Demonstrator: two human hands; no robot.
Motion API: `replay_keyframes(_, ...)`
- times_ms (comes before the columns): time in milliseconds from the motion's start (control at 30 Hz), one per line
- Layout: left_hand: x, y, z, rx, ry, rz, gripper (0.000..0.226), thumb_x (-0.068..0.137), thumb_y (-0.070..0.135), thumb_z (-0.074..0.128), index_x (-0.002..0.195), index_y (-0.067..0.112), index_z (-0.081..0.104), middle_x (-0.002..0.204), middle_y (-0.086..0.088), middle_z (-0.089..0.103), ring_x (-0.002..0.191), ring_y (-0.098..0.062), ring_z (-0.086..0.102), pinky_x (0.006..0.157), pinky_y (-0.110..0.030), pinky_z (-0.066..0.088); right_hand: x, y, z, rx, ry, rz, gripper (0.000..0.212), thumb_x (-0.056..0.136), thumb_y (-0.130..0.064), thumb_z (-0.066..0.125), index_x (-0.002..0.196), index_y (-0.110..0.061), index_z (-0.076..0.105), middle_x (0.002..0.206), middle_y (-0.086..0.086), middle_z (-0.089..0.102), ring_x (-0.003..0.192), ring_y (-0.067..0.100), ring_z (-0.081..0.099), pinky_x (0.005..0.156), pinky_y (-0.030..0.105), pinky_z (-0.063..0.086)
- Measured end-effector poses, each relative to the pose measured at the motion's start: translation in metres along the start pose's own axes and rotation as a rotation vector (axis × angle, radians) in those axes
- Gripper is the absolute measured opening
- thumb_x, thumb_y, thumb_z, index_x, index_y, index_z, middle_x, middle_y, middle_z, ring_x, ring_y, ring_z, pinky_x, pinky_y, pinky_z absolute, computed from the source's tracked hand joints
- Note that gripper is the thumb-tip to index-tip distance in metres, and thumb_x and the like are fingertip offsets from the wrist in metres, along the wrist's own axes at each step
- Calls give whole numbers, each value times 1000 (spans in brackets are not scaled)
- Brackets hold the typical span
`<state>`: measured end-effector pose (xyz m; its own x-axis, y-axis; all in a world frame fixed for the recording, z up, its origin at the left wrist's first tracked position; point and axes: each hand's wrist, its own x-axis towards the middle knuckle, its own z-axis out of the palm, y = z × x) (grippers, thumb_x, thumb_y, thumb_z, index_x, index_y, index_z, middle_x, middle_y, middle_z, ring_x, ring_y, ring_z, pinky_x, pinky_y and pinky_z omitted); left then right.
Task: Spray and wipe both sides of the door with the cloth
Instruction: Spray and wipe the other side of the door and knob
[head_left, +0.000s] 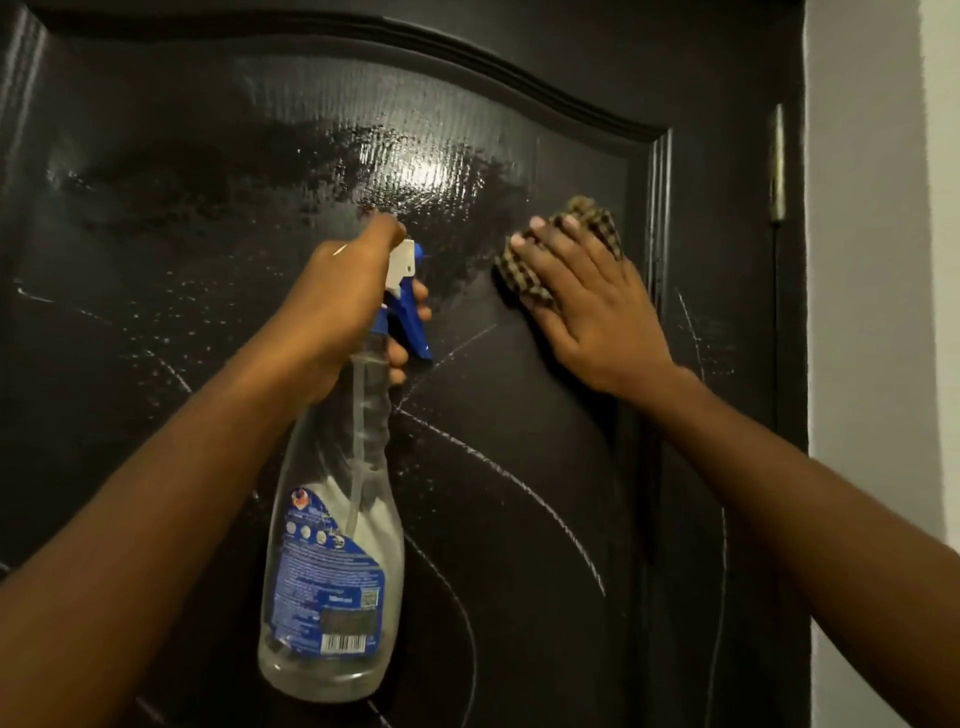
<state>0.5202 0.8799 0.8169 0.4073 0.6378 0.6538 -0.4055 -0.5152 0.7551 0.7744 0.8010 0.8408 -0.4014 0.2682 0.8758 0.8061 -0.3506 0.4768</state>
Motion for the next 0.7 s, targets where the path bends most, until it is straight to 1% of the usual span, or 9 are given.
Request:
replay_keyframes(100, -4, 1, 23, 14, 23, 1, 47, 96, 49, 45, 88, 8, 67, 80, -13, 70, 40, -21, 47, 42, -27, 44, 28, 20, 0, 39, 69, 133, 56, 103, -43, 38, 157, -31, 34, 164, -4, 31, 155, 19, 18, 118, 53, 28)
replay_keyframes(233, -15, 7, 50, 2, 45, 23, 42, 97, 47, 44, 91, 11, 65, 83, -11, 68, 39, -16, 52, 42, -26, 44, 30, 16, 4, 84, 76, 174, 54, 105, -44, 34, 158, -32, 31, 166, -6, 27, 155, 15, 14, 121, 50, 21)
replay_keyframes(300, -20, 8, 59, 37, 66, 27, 44, 97, 48, 43, 92, 10, 66, 82, -11, 70, 38, -15, 52, 42, -26, 45, 15, 10, 5, 110, 92, 183, 54, 105, -42, 36, 158, -32, 31, 165, -7, 27, 155, 15, 14, 120, 49, 19)
replay_keyframes(433, -30, 12, 71, 46, 74, 16, 44, 98, 49, 42, 90, 12, 65, 80, -8, 70, 42, -18, 51, 46, -26, 46, -38, -6, 6, 142, 76, 112, 55, 103, -35, 42, 157, -30, 34, 164, -6, 31, 154, 15, 19, 115, 49, 28)
replay_keyframes(533, -36, 16, 78, 48, 47, 12, 46, 98, 50, 41, 88, 12, 66, 80, -8, 70, 45, -19, 51, 47, -27, 46, -52, -6, -1, 228, 32, 92, 51, 103, -35, 42, 154, -31, 40, 161, -8, 37, 153, 14, 22, 116, 51, 32)
replay_keyframes(600, -38, 19, 81, 37, 24, 22, 47, 98, 50, 41, 93, 11, 66, 81, -8, 69, 43, -16, 52, 45, -26, 46, -54, -4, -10, 391, 51, 185, 48, 105, -35, 44, 152, -28, 43, 159, -7, 40, 153, 13, 21, 119, 52, 28)
replay_keyframes(633, -38, 21, 82, 27, 13, 25, 46, 98, 49, 41, 94, 10, 65, 82, -8, 69, 41, -14, 52, 44, -25, 45, -56, -4, -14, 479, 110, 270, 48, 105, -33, 45, 152, -26, 43, 159, -5, 39, 153, 11, 20, 121, 50, 25)
replay_keyframes(700, -38, 23, 85, 2, -19, 22, 46, 98, 49, 41, 94, 10, 65, 83, -9, 69, 41, -14, 52, 42, -24, 45, -62, -3, -25, 628, 307, 472, 49, 105, -30, 46, 153, -22, 42, 159, -8, 36, 151, 8, 17, 123, 44, 20)
